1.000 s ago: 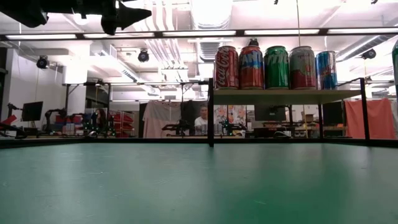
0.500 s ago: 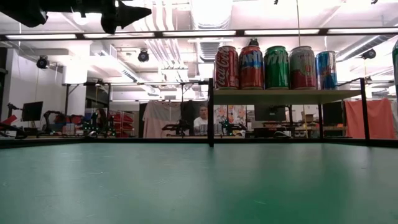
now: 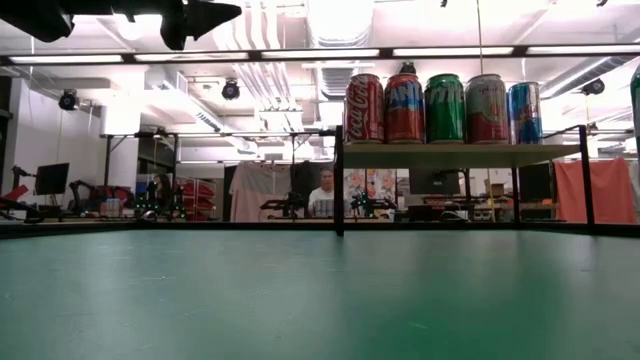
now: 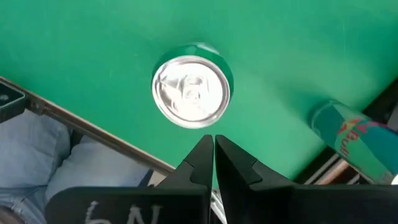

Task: Place canned beverage on shelf
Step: Put the green soda can on the shelf aligned with the other green soda cans

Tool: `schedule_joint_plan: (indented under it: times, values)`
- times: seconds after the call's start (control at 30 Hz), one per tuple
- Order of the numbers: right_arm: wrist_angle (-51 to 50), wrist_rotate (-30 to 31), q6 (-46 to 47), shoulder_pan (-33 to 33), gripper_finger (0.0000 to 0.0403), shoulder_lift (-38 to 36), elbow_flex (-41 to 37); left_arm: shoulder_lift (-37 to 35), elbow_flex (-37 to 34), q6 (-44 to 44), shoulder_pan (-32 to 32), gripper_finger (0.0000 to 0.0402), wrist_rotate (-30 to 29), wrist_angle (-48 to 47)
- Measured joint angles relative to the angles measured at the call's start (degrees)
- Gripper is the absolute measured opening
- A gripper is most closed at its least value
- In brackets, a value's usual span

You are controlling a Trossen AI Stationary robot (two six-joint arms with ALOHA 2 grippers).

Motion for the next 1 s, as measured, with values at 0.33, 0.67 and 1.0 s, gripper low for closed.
schedule_joint_plan:
  times: [0.33, 0.67, 1.0]
  values:
    - [1.52, 1.34, 0.51, -1.68, 0.0073, 0.39, -0.34, -0.1, 0.0, 0.1, 0.0, 0.0351, -0.01, 0.27]
    - [4.18, 2.76, 4.76, -1.66, 0.0284, 0.42, -1.69, -0.1, 0.0, 0.25, 0.0, 0.0351, -0.01, 0.27]
    - [9.77, 1.29, 5.55, -1.66, 0.0367, 0.46, -7.53, -0.1, 0.0, 0.27, 0.0, 0.0351, -0.01, 0.31]
